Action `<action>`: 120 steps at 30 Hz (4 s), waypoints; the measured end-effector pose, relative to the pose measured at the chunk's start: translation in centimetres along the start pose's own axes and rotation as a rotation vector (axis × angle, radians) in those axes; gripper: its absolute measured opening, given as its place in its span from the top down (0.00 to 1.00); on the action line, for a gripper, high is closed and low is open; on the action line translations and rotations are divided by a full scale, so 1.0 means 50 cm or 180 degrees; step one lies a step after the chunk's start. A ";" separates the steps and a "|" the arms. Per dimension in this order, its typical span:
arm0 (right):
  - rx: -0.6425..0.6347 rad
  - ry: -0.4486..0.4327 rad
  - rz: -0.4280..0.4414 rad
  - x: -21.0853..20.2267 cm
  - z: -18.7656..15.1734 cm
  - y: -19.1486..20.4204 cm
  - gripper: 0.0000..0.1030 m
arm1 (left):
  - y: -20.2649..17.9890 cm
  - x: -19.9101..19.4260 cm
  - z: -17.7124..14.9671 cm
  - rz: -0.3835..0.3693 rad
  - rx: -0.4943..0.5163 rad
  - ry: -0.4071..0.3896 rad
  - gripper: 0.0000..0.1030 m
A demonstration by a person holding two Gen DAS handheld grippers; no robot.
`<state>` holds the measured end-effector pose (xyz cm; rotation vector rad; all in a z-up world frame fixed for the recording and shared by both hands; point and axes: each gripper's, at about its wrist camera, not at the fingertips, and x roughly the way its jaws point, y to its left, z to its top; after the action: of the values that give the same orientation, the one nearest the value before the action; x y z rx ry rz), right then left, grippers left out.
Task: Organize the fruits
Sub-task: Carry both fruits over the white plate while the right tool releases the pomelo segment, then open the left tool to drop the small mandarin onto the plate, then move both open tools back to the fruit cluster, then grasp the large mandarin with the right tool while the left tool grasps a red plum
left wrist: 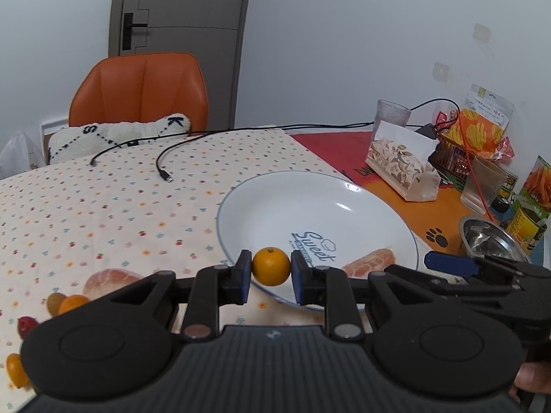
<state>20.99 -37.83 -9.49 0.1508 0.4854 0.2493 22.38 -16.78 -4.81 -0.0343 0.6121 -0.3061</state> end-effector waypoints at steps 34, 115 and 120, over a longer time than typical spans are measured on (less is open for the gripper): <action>0.0229 -0.0040 0.0282 -0.046 -0.013 0.067 0.00 | 0.109 -0.140 -0.050 0.0649 -0.0355 -0.0106 0.18; -0.0264 0.0738 0.1182 0.117 -0.051 0.360 0.65 | 0.322 -0.218 -0.150 0.0793 -0.0845 -0.0044 0.48; -0.0242 0.0712 0.1173 0.110 -0.047 0.345 0.65 | 0.308 -0.206 -0.141 0.0739 -0.0802 -0.0048 0.50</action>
<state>21.12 -19.60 -10.52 0.1382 0.6685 0.6495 14.59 1.36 -6.68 -0.2060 0.6302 -0.0027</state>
